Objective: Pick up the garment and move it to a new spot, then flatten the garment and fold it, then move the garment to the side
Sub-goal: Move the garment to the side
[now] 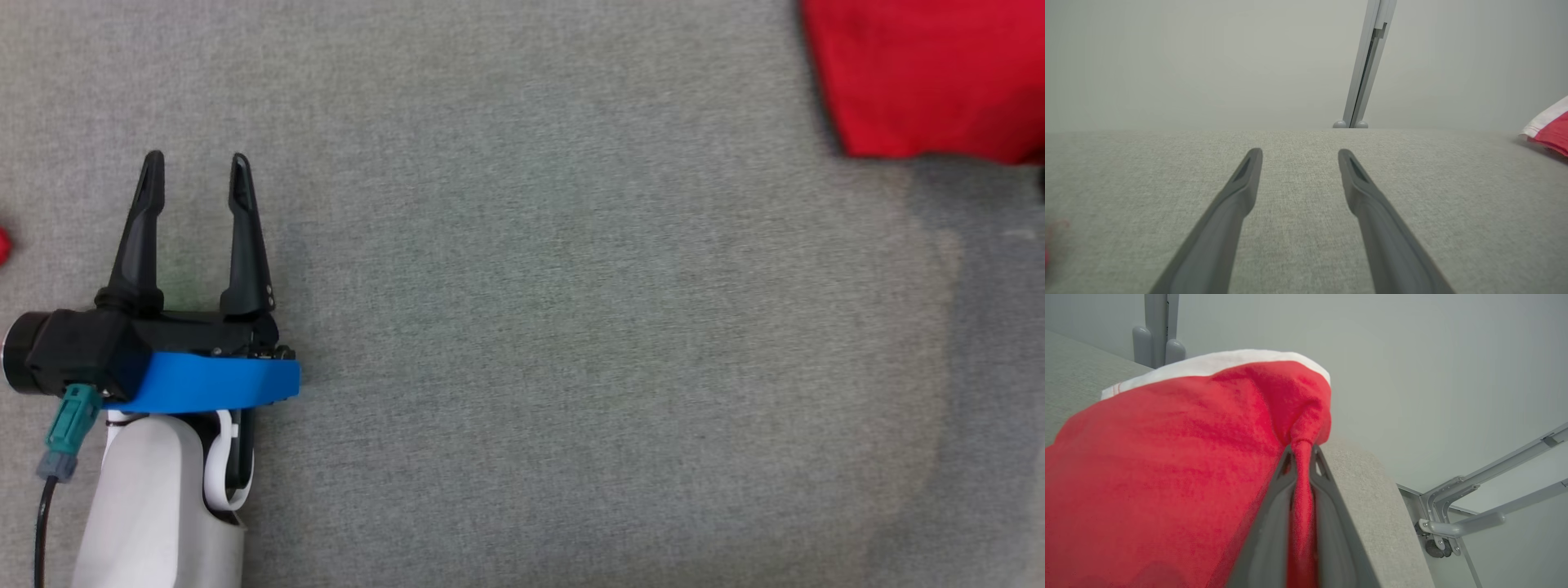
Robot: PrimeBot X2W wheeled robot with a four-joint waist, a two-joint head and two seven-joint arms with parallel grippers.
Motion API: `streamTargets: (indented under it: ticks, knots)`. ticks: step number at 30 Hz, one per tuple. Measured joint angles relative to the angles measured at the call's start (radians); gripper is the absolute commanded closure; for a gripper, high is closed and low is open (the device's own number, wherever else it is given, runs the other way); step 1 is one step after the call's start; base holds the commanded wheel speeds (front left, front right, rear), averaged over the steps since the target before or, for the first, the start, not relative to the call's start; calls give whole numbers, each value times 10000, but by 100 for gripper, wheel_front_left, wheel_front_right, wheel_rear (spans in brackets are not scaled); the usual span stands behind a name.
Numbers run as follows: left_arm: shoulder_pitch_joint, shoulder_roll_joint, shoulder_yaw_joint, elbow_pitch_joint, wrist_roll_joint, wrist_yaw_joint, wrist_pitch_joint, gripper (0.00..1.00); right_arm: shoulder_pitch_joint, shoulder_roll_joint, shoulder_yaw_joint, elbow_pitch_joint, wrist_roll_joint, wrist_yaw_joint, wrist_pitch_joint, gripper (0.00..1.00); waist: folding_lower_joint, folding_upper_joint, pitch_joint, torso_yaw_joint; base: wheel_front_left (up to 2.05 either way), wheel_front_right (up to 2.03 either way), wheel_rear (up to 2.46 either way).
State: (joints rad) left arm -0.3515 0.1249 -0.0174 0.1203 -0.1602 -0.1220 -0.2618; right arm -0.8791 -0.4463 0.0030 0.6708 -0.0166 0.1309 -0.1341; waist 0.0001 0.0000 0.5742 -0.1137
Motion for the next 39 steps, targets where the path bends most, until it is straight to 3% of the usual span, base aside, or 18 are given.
streamTargets:
  ticks: [5, 12, 13, 14, 15, 23, 30, 39]
  knots:
    - [-230, 10, -65, -73, -48, -15, -4, 0, -677, -830, -267, 583, -113, 0, 299, 100, 0, 0, 338, 285, 0, 0, 0]
    - [-315, 4, -69, -184, -61, -17, -13, 0, -1069, -871, -794, 803, -637, 0, 646, 100, 0, 0, 566, 434, 0, 0, 0]
    - [-319, 2, -67, -190, -61, -17, -13, 0, -1113, -863, -861, 840, -702, 0, 683, 60, 0, 1, 574, 436, 0, 0, 0]
    - [-321, -4, -63, -188, -63, -17, -13, 0, -1143, -846, -909, 878, -786, 0, 713, 12, 0, 0, 576, 438, 0, 0, 0]
    - [-324, -12, -58, -186, -71, -17, -13, 0, -1165, -809, -966, 899, -851, 0, 715, 0, -1, 0, 576, 441, 0, 0, 0]
    - [-267, -98, 35, -4, -94, -15, -10, 0, -1154, -439, -1480, 955, -1267, 0, 203, 0, 0, 0, 198, 540, 0, 0, 0]
    - [352, -284, 339, 230, -194, 71, -10, 0, -655, 646, -1323, 633, -1285, 0, -792, 0, 0, 0, -801, 746, 0, 0, 0]
    - [1337, -449, 541, 585, -249, 159, -10, 0, 318, 2138, -337, 291, -541, 0, -1227, 0, -3, 0, -2415, 1194, 0, 0, 0]
